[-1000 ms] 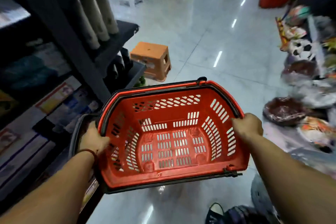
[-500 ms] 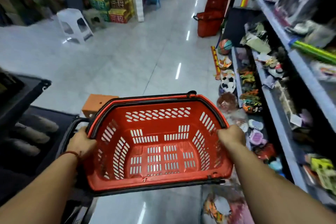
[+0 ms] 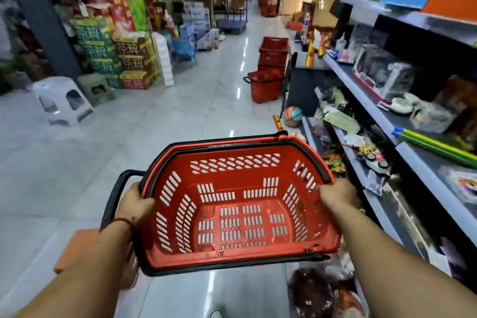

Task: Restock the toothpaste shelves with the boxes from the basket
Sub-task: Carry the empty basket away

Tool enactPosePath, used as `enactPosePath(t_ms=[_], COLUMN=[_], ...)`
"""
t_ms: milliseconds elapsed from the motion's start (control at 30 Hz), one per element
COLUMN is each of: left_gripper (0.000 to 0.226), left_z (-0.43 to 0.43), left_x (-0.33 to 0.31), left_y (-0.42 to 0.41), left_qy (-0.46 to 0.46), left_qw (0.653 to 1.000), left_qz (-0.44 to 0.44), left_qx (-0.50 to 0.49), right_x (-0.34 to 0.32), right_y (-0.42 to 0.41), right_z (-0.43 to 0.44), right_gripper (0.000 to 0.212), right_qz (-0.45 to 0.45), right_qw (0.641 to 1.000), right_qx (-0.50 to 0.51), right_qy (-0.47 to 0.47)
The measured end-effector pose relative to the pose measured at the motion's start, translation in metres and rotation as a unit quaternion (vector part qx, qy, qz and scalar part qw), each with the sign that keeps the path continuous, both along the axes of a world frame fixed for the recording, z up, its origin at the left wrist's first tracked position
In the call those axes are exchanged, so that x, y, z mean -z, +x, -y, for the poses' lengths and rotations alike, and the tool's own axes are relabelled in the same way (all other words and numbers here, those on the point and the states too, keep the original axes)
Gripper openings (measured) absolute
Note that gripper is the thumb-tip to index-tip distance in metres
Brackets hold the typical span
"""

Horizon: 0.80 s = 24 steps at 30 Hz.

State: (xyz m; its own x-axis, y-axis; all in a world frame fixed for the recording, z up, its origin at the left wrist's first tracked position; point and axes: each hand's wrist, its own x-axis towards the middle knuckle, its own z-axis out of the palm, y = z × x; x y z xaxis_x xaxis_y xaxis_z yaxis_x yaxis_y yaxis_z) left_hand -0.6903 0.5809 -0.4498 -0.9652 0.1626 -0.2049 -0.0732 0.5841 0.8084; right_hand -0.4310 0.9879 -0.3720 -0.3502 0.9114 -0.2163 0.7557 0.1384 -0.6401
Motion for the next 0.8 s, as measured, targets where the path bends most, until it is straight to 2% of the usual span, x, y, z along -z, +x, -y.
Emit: enactPosePath(t_ms=[100, 367, 500, 633, 800], left_gripper=[0.055, 0.043, 0.044, 0.054, 0.060], left_z=[-0.065, -0.257, -0.358, -0.438, -0.528], left_x=[-0.026, -0.062, -0.047, -0.023, -0.015], left_y=[-0.070, -0.273, -0.375, -0.478, -0.602], left_qy=[0.039, 0.057, 0.062, 0.073, 0.079], left_qw=[0.999, 0.997, 0.996, 0.996, 0.994], left_qz=[0.020, 0.036, 0.032, 0.046, 0.065], left_qx=[0.022, 0.048, 0.052, 0.000, -0.028], right_x=[-0.006, 0.002, 0.021, 0.026, 0.007], right_y=[-0.067, -0.237, -0.336, -0.449, -0.582], right_z=[-0.045, -0.195, -0.291, -0.383, -0.482], right_gripper=[0.032, 0.035, 0.036, 0.042, 0.032], right_qz=[-0.007, 0.006, 0.010, 0.018, 0.011], right_qw=[1.000, 0.995, 0.995, 0.997, 0.997], right_qx=[0.023, 0.099, 0.101, 0.080, 0.069], right_qy=[-0.006, -0.006, -0.008, -0.011, -0.020])
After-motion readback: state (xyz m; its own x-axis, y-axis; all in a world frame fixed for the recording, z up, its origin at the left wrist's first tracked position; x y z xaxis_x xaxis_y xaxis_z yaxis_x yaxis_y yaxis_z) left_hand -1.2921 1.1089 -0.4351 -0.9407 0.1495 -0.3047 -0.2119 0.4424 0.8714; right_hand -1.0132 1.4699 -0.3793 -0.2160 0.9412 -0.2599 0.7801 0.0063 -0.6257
